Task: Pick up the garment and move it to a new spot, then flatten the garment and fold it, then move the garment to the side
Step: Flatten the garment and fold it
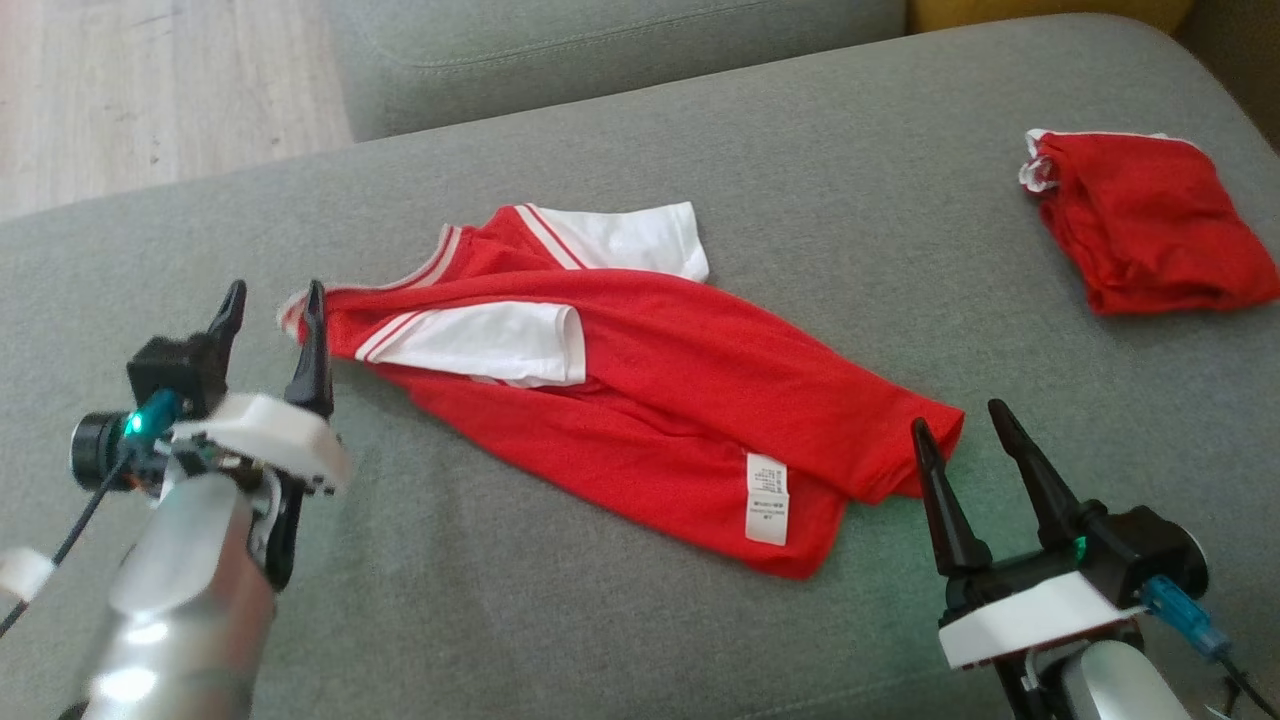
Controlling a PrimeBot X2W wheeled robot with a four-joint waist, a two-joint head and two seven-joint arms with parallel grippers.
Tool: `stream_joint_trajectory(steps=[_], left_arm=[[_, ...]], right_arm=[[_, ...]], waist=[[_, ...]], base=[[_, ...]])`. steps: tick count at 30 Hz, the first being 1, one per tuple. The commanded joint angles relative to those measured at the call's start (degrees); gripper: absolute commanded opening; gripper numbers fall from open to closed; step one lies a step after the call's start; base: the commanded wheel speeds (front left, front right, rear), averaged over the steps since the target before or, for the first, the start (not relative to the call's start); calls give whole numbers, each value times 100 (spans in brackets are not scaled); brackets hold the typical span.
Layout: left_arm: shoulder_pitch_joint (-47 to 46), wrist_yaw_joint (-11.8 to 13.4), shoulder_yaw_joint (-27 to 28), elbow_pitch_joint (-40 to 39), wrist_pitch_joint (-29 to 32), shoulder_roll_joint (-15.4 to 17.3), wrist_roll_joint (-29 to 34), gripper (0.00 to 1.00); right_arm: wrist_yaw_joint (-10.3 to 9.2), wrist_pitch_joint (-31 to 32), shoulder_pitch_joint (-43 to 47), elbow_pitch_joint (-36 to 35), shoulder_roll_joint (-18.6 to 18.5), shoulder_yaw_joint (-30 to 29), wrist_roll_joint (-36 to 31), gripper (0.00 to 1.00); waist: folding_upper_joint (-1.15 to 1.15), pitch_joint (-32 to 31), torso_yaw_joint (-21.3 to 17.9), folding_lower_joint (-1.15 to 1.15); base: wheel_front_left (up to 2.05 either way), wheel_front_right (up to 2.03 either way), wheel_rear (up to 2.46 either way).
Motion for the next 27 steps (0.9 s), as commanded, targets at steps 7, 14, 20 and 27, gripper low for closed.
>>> stream_joint_trajectory(steps=[7,14,20,27], left_arm=[[409,323,35,-1075,-30,438,797,100],[468,304,-864,-1849,-30,119,1676,100],[104,296,-1528,-1675,18,-238,2231,100],[-345,513,-1821,-859,283,-455,2569,100]], right_arm=[[39,-34,-88,-186,-56,64,-30,100],[39,-34,-210,-245,-22,89,-6,100],[39,-34,-342,-262,-32,115,5,100],[39,-34,-500,-242,-45,169,41,100]], waist=[[0,6,97,0],[0,318,65,0],[0,656,30,0],[0,872,-72,0]], base=[[0,0,0],[0,0,0],[0,0,0],[0,0,0]])
